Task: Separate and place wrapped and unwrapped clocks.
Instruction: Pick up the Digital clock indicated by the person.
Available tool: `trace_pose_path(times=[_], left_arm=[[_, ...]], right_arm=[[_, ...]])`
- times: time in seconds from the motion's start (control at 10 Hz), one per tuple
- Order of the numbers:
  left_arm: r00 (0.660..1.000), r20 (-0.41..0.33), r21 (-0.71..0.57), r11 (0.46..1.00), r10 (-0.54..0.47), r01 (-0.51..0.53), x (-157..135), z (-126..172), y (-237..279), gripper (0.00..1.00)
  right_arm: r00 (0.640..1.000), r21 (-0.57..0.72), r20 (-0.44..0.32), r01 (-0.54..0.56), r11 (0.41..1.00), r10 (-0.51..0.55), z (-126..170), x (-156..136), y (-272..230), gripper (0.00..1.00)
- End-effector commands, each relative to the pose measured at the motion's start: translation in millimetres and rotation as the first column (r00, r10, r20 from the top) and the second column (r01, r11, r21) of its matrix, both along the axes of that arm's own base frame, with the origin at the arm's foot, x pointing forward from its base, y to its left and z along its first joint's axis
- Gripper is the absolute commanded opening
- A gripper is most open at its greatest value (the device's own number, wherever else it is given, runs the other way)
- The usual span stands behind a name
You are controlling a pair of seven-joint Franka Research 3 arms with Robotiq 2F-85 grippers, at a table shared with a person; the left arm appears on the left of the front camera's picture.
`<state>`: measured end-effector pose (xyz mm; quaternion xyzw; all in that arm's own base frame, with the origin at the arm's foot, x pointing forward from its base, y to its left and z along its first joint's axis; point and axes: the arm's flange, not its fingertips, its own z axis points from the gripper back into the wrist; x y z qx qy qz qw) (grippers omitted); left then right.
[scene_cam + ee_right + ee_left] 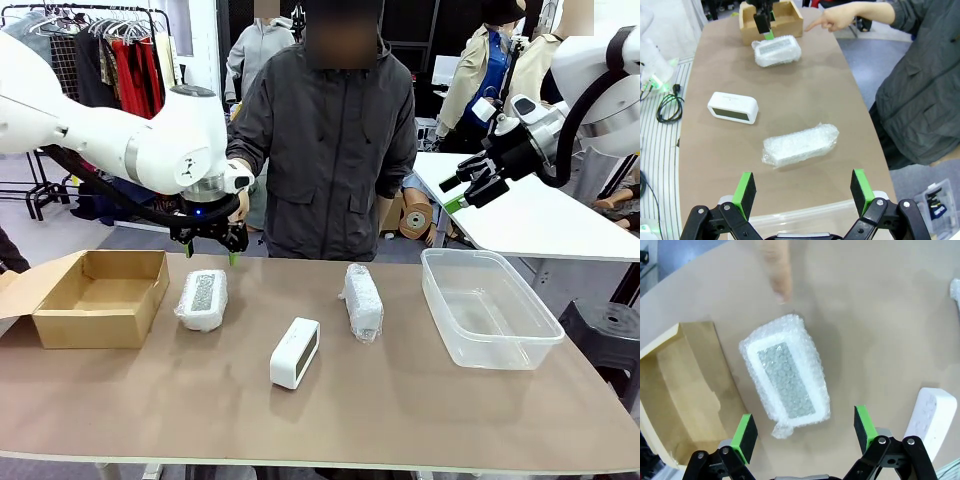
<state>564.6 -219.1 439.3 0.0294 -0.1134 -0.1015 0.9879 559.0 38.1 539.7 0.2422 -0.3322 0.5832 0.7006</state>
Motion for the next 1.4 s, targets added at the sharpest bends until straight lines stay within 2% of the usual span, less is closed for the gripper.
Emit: trace_pose_path(times=[0.0,0.2,0.8,1.3], left_arm=[[0.998,0.043,0.025,0.998,-0.054,0.053,3,-7,-8,1.0],[0.997,0.045,-0.023,0.998,-0.061,0.063,4,-17,-8,1.0],[0.99,-0.014,-0.093,0.986,0.137,-0.138,7,-34,9,1.0],[0.984,-0.021,-0.069,0.982,0.175,-0.176,3,-53,24,1.0]], right_arm=[[1.0,-0.001,0.006,0.001,1.0,-0.001,1,1,0,1.0],[1.0,-0.001,0.006,0.001,1.0,-0.001,1,1,0,1.0],[1.0,-0.001,0.006,0.001,1.0,-0.001,1,1,0,1.0],[1.0,-0.001,0.006,0.001,1.0,-0.001,1,1,0,1.0]])
